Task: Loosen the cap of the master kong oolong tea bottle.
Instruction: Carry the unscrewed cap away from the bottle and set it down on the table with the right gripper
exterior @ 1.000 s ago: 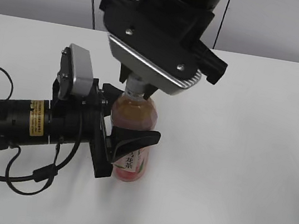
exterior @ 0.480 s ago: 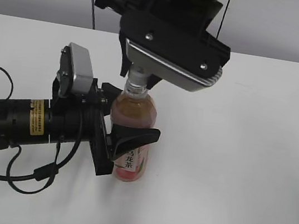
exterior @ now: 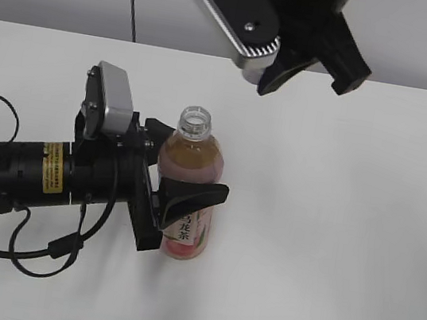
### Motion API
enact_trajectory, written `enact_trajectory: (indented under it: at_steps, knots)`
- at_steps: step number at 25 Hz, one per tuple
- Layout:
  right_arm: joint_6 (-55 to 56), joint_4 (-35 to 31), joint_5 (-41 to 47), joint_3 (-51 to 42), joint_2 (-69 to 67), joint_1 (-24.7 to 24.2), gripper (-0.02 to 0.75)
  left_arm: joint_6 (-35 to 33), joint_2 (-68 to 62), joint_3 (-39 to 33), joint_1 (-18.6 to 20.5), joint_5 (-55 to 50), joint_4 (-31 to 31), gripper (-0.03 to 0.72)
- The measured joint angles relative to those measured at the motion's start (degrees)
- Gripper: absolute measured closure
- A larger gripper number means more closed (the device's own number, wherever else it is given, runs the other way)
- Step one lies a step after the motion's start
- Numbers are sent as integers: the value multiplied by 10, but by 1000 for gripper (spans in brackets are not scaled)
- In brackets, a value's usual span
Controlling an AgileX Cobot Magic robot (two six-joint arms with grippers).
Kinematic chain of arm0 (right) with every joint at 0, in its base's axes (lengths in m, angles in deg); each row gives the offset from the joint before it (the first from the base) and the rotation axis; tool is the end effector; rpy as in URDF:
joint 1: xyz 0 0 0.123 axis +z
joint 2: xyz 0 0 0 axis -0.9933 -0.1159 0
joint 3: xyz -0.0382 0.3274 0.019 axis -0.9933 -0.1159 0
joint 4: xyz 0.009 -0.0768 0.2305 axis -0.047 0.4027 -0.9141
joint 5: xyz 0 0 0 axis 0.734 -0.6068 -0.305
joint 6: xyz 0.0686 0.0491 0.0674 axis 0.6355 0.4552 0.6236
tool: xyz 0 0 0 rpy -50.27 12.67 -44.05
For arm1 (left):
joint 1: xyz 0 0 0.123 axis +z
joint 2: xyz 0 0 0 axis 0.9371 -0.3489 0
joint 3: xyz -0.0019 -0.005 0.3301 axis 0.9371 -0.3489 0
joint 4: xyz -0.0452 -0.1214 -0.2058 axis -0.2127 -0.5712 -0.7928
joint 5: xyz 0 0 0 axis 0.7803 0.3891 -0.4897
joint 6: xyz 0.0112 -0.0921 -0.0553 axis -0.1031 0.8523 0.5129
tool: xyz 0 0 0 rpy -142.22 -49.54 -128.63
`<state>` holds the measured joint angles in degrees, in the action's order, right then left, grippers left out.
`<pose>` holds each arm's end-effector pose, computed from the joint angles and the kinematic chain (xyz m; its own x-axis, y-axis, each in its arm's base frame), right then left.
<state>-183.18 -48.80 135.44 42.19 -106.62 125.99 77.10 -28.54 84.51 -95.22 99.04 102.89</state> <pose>0.2894 0.2666 0.3627 0.7845 -0.6170 0.0628 -0.5580 -0.7464 -0.3625 0.2601 -0.2101 0.1781 -0.0550 0.1261 -0.9905 0.9484 0.3168 -0.0123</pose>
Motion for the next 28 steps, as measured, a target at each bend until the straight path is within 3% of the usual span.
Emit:
enact_trajectory:
  at_steps: [7, 13, 20, 28]
  knots:
    - [242, 17, -1, -76, 15, -115, 465, 0, 0, 0, 0, 0, -1, 244]
    - [347, -73, -1, -166, 16, -231, 465, 0, 0, 0, 0, 0, -2, 244]
    - [506, -107, -38, -242, -16, -245, 465, 0, 0, 0, 0, 0, -2, 244]
    - [686, -97, -168, -298, -77, -245, 465, 1, 0, 0, 0, 0, -4, 244]
